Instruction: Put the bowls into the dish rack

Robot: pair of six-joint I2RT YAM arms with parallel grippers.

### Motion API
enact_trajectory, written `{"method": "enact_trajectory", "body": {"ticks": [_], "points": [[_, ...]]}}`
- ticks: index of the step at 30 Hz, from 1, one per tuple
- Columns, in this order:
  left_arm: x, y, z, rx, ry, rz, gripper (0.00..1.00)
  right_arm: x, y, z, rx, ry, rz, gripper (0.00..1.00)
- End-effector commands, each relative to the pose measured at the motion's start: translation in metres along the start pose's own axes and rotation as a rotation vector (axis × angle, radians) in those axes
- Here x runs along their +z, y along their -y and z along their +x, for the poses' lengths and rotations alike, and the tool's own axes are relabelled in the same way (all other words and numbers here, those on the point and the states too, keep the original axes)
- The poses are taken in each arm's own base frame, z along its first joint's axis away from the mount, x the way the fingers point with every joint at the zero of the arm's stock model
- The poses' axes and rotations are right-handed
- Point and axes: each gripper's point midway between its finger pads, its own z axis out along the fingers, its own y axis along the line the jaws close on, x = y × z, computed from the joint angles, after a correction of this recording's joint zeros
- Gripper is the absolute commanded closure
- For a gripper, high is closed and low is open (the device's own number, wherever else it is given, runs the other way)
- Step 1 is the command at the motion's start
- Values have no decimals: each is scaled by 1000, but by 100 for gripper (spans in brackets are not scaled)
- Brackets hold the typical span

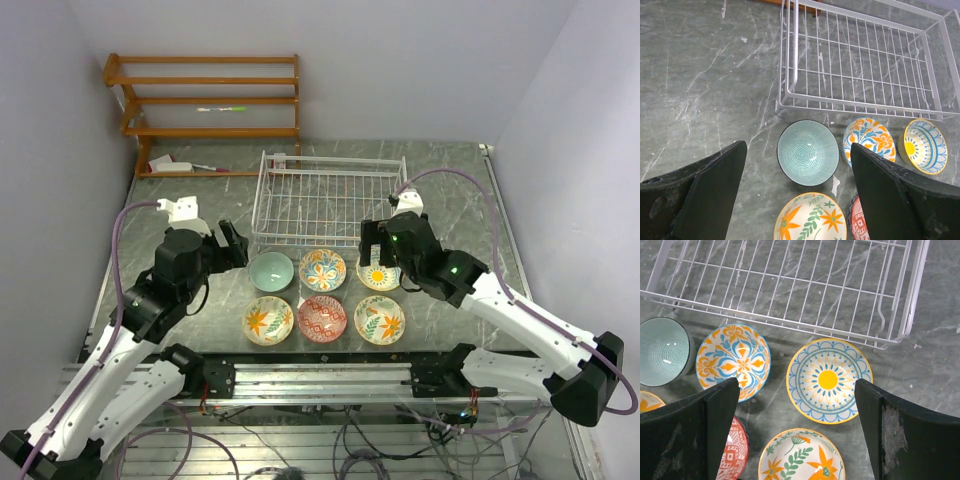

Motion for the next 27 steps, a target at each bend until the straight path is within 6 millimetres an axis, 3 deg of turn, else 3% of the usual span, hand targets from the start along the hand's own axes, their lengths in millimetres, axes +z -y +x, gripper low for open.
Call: {"method": "enact_trajectory", "body": {"ticks": [1,9,18,27], "points": [[-6,-1,-11,-21,31,-8,5,-4,4,-3,-14,2,21,0],[-7,-1,-11,-28,36,-1,5,-10,-3,13,-66,-12,-81,0],[-10,-3,-10,-35,42,-6,5,10,-10,69,-79,-121,-144,5],[-10,-2,-10,-34,37,1,5,32,-17,88,-89,-148,-155,28]]}}
